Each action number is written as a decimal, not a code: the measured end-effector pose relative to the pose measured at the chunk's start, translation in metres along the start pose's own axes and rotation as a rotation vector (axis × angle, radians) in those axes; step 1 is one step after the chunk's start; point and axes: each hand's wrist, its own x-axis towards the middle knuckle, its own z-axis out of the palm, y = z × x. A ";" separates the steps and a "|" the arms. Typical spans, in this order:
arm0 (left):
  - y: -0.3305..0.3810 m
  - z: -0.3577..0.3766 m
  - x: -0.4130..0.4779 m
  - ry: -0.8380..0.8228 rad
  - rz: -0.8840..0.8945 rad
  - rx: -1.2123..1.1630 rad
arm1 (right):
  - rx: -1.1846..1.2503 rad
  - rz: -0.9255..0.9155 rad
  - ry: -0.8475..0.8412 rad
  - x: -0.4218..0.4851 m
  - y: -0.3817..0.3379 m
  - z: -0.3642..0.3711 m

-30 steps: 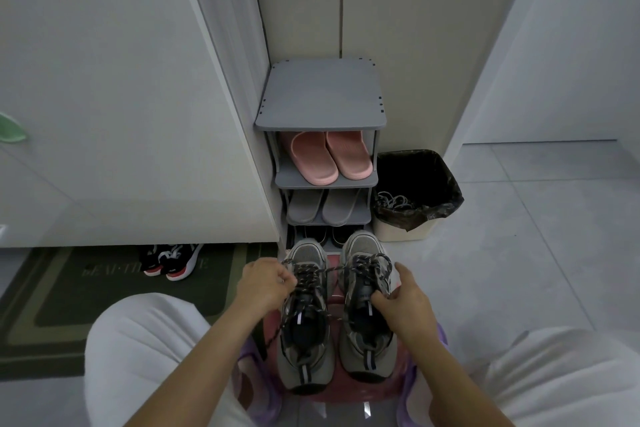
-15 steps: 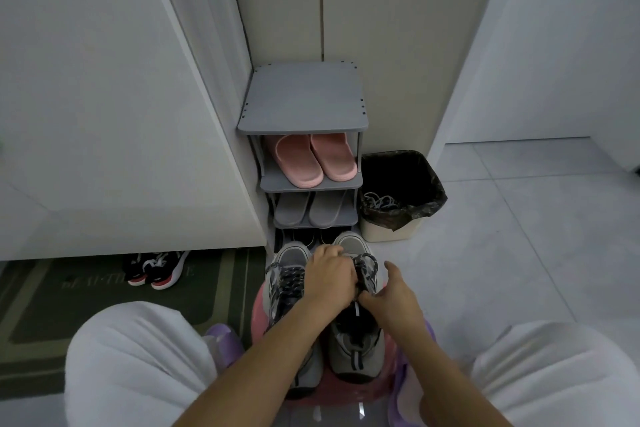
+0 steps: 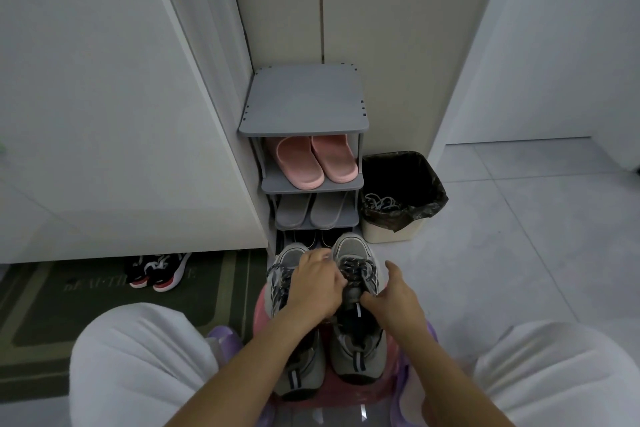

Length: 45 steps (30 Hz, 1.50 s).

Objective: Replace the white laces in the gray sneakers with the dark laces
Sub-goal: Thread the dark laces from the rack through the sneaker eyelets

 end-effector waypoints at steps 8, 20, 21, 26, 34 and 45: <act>-0.034 -0.011 -0.016 -0.006 -0.110 -0.144 | -0.018 0.000 -0.007 -0.001 -0.001 -0.001; -0.052 -0.025 -0.030 -0.104 -0.106 -0.010 | -0.067 -0.155 -0.026 0.009 -0.002 -0.001; -0.054 -0.027 -0.030 -0.123 -0.114 0.004 | -0.091 -0.209 -0.012 0.011 -0.005 -0.001; -0.071 -0.036 -0.030 -0.150 -0.167 0.044 | -0.306 -0.378 -0.025 0.030 -0.031 0.003; -0.084 -0.041 -0.022 -0.044 -0.197 -0.058 | -0.649 -0.364 -0.170 0.037 -0.068 0.018; -0.046 -0.056 0.029 -0.066 0.029 -0.045 | 0.114 -0.269 -0.130 0.035 -0.083 -0.018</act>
